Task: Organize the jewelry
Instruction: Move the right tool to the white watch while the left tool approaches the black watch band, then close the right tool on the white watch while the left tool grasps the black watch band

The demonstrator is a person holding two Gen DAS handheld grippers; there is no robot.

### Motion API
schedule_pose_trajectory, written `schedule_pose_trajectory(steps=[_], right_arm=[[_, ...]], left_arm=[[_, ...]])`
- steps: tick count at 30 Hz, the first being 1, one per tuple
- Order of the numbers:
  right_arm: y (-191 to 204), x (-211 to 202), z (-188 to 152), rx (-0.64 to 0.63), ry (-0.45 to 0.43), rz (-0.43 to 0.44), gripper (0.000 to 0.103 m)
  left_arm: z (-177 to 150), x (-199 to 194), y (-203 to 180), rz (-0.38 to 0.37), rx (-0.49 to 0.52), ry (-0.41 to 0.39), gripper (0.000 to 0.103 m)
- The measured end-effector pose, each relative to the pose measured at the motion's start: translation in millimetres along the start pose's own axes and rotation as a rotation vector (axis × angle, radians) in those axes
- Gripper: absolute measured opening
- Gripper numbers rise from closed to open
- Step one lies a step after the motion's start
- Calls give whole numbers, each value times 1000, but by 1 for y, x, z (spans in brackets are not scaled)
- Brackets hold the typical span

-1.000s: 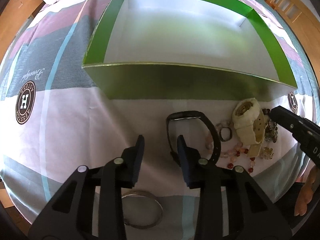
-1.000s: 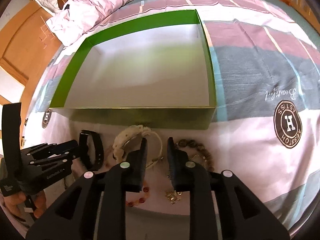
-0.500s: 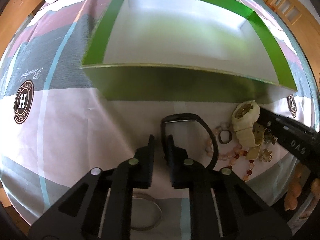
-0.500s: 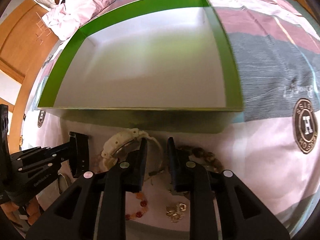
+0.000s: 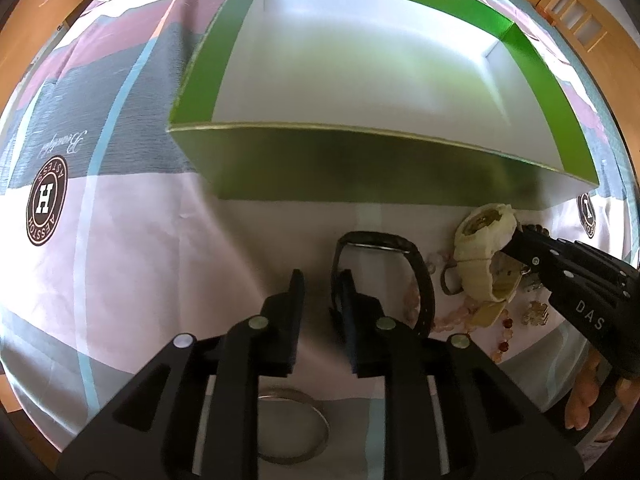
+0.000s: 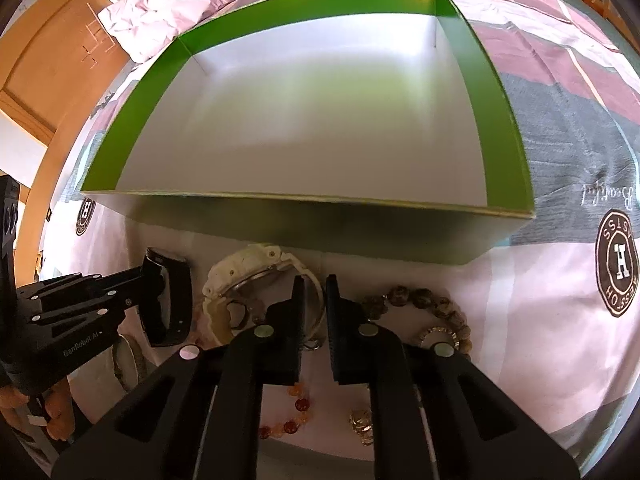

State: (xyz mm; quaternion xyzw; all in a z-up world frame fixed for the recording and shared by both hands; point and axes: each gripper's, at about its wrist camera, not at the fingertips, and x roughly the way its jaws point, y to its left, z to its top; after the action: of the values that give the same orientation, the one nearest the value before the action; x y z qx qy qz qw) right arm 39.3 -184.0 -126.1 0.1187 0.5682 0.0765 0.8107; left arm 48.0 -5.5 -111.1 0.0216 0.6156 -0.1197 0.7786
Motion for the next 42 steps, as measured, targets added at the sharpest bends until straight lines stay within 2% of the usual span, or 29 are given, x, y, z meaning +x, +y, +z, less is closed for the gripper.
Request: schedule_pose_trajectory(steps=[2, 6, 8, 11, 18, 20, 22, 24, 25, 26, 31, 33, 35, 37, 42], right_arm=[[0, 1, 0, -2, 1, -2, 11], [0, 1, 1, -1, -3, -1, 11], [-2, -2, -1, -6, -5, 1, 11], [-1, -11, -2, -13, -18, 20, 10], [15, -38, -8, -101, -71, 53, 10], [17, -40, -8, -110, -78, 43, 10], [14, -34, -5, -88, -63, 39, 10], [9, -27, -5, -59, -40, 30, 10], [7, -24, -4, -44, -28, 21, 10], [6, -22, -4, -37, -22, 18, 10], [2, -18, -4, -11, -10, 35, 10], [4, -18, -5, -19, -13, 29, 10], [4, -18, -6, -26, -16, 26, 10], [3, -19, -5, -24, -19, 28, 10], [5, -31, -6, -32, -52, 59, 11]], left_arm=[[1, 1, -2, 0, 5, -1, 24], [1, 3, -5, 7, 6, -4, 22], [1, 1, -5, 7, 4, -8, 9], [2, -5, -3, -12, -10, -27, 4], [-4, -45, -12, -20, 45, -143, 4], [-6, -46, -15, -20, 62, -146, 4], [-4, -37, -11, -25, 42, -115, 4], [0, -27, -2, -41, -1, -74, 11], [0, -24, 5, -52, -23, -59, 23], [1, -20, 9, -65, -42, -50, 31], [2, -7, 8, -70, -43, -27, 31], [1, -5, 3, -65, -27, -26, 15], [0, -3, 0, -57, -12, -22, 6], [1, -4, -2, -51, -13, -26, 2], [0, -23, 0, -95, -24, -70, 2]])
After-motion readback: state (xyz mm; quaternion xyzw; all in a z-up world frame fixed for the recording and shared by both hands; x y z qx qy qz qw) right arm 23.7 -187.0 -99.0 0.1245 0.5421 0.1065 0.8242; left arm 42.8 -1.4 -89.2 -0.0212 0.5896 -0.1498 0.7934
